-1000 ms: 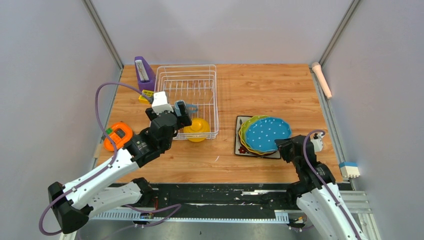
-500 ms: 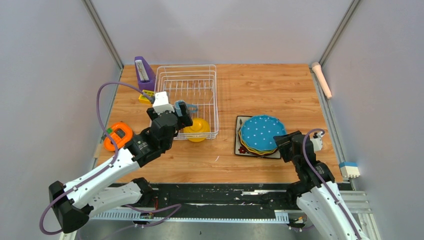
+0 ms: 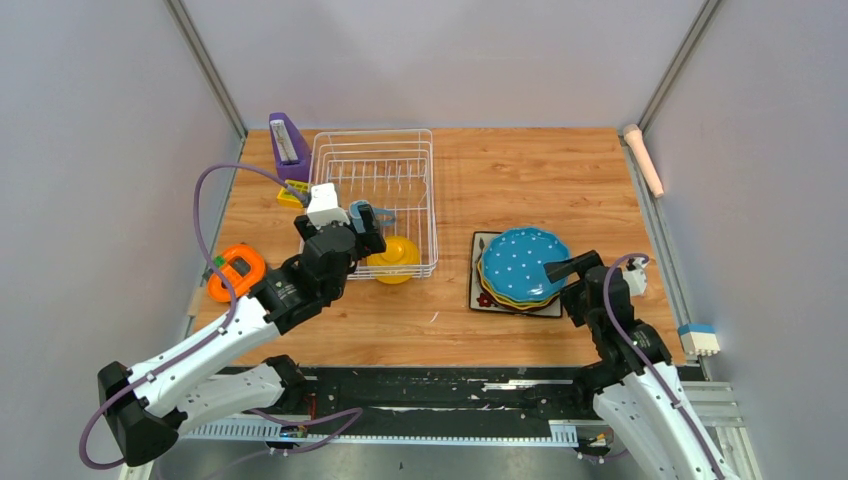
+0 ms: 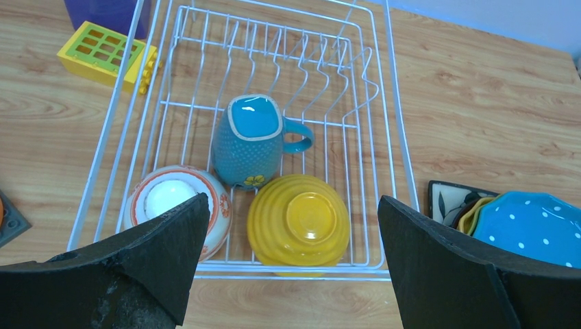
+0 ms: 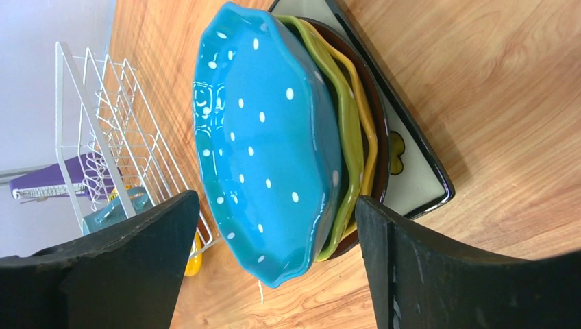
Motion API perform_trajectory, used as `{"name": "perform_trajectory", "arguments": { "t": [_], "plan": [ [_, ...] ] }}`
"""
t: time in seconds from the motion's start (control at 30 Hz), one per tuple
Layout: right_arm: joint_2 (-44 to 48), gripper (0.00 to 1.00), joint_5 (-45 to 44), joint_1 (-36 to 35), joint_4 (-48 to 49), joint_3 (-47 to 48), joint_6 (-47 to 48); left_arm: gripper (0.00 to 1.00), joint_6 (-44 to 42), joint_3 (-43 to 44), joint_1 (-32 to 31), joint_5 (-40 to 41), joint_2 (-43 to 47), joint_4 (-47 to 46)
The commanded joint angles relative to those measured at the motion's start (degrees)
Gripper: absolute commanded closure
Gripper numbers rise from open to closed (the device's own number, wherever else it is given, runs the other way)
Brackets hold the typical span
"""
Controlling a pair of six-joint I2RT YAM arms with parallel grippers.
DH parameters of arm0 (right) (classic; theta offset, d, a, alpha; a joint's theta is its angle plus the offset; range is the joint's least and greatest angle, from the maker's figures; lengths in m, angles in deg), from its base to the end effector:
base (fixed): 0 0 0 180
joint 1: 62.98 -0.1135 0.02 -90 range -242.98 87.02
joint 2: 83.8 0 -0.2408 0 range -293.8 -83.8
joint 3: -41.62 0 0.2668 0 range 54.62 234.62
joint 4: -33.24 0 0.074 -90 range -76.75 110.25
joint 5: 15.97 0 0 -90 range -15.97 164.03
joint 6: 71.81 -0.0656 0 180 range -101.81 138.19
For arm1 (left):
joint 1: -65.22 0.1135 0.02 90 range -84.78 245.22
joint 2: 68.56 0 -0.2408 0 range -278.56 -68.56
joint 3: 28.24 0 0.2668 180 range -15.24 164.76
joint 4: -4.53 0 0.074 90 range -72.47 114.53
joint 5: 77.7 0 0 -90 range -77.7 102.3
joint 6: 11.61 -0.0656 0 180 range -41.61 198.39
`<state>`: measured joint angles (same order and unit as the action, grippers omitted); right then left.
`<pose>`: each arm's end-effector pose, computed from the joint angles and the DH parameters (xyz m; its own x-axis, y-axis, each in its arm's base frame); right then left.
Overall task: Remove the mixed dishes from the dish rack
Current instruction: Place the plate at the center of the board, then pick up the cup from the dish rack.
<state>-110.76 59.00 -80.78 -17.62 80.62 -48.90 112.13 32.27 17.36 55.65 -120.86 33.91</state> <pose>0.1702 0.0368 0.1922 -0.3271 0.8293 -0.4530 0.5097 0.5585 0.6544 0.2013 -0.1554 0.2982 -0.2624 -0.3119 -0.9131 -0.0433 0.9492 -0.3118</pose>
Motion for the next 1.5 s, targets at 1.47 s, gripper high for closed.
{"name": "perform_trajectory", "arguments": {
  "t": [1.47],
  "plan": [
    [5.35, 0.0, -0.54, 0.18, 9.98, -0.4, 22.73, 0.04, 53.61, 38.67, 9.45, 6.35, -51.34, 36.83]
  ]
}}
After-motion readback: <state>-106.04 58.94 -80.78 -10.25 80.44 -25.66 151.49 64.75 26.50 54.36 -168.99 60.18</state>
